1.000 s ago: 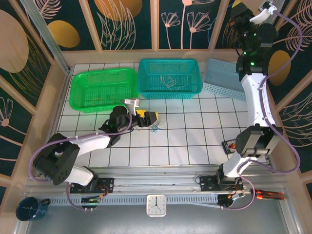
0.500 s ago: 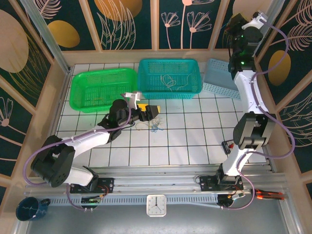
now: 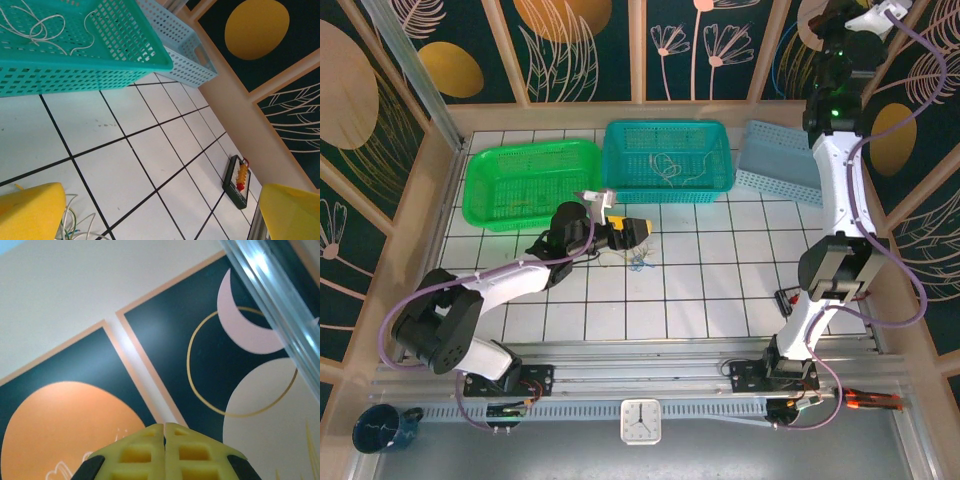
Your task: Untangle the cables
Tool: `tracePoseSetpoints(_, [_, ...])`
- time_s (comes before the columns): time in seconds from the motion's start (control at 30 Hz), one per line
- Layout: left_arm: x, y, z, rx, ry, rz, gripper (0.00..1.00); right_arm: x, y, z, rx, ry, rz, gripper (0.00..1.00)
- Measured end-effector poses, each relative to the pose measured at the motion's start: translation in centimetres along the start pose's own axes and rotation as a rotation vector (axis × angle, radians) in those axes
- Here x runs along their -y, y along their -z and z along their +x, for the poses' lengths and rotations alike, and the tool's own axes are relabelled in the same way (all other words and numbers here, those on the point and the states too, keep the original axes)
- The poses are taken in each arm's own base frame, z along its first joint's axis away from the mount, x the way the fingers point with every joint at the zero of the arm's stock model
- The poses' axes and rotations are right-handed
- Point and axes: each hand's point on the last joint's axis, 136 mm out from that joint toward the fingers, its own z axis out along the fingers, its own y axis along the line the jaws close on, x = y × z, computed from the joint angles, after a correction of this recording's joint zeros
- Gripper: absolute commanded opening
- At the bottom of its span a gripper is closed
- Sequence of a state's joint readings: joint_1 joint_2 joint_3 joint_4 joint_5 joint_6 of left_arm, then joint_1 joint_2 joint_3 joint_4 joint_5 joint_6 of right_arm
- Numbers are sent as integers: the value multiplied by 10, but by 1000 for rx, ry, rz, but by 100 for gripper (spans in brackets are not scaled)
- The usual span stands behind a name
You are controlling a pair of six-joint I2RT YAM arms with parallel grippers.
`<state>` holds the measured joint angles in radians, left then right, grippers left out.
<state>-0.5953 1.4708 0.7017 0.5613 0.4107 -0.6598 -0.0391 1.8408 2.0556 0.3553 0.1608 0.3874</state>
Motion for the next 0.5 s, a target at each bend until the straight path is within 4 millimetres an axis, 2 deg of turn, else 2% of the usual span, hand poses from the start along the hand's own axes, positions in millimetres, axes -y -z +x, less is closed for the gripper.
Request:
tracePoseSetpoints(0.13, [0,0,0,1,-1,2,99,9,-1,1,1,16,29,0])
tracePoseSetpoints(0.27, [0,0,0,-2,0,5,99,22,0,20,-31,26,61,0])
tracePoseSetpoints(0.37, [2,0,-1,2,0,12,99,38,6,51,-90,40,100,0])
tracePoseSetpoints(0.5, [3,0,-2,6,1,18,99,58,22,106,-191,81,162,0])
